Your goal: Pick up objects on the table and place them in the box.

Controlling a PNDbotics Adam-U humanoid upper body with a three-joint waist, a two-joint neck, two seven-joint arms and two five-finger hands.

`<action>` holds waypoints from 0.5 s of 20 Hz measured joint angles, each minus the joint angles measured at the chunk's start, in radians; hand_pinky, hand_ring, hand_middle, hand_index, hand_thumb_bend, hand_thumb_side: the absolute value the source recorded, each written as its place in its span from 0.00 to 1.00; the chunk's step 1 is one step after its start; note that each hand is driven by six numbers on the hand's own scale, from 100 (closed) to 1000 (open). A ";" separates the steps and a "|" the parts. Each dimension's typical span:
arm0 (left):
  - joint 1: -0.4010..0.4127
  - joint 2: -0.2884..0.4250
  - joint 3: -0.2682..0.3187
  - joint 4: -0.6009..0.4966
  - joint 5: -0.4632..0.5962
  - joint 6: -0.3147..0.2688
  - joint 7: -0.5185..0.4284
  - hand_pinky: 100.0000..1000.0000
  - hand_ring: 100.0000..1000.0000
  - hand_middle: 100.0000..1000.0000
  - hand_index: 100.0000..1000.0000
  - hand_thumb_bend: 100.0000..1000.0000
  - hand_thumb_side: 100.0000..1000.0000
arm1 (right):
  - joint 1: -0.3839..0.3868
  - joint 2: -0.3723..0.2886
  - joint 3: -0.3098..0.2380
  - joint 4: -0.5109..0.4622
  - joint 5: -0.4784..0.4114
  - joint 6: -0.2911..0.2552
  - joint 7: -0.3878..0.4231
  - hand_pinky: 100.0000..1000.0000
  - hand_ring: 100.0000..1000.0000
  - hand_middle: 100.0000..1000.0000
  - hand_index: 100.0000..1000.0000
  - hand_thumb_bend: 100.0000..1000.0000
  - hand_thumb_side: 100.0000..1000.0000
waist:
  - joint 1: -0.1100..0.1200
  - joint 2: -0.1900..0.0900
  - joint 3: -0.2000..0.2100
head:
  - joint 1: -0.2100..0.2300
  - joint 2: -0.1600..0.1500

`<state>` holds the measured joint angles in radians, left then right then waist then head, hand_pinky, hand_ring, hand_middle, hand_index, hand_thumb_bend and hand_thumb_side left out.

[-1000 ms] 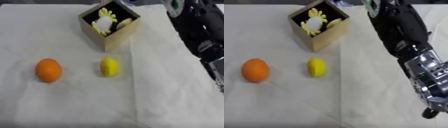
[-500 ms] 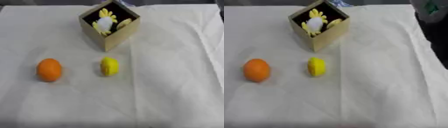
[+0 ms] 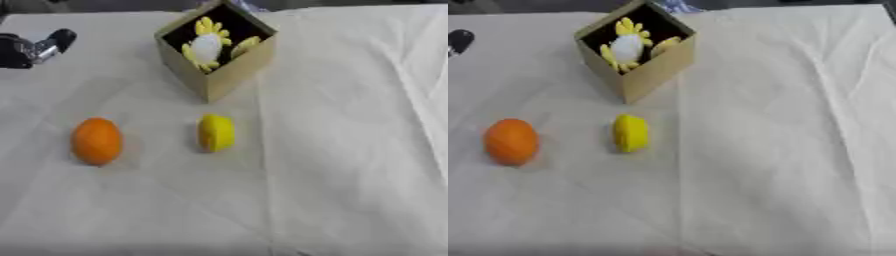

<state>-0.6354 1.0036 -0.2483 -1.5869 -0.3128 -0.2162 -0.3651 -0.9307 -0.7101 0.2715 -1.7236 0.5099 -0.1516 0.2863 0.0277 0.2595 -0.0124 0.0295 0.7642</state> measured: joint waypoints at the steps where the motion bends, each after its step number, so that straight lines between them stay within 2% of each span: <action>1: -0.019 0.011 -0.029 0.016 0.000 -0.007 -0.036 0.82 0.78 0.75 0.89 0.24 0.69 | 0.000 0.000 0.000 -0.004 -0.002 0.002 0.001 0.86 0.86 0.70 0.81 0.09 0.04 | 0.002 0.000 0.000 | 0.000 0.001; 4: -0.061 0.019 -0.088 0.054 0.006 -0.018 -0.113 0.83 0.78 0.76 0.90 0.27 0.69 | 0.004 -0.001 -0.001 -0.008 -0.004 0.007 0.002 0.86 0.86 0.70 0.81 0.07 0.06 | 0.004 0.000 0.003 | 0.000 0.001; 10: -0.068 0.030 -0.186 0.087 0.083 -0.005 -0.270 0.84 0.80 0.77 0.91 0.33 0.70 | 0.008 -0.001 -0.001 -0.009 -0.009 0.009 0.003 0.86 0.86 0.69 0.80 0.05 0.08 | 0.019 0.000 0.005 | 0.002 0.001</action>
<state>-0.7037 1.0337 -0.4340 -1.5001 -0.2298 -0.2212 -0.6354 -0.9230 -0.7109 0.2709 -1.7327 0.5012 -0.1426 0.2897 0.0471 0.2595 -0.0075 0.0315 0.7653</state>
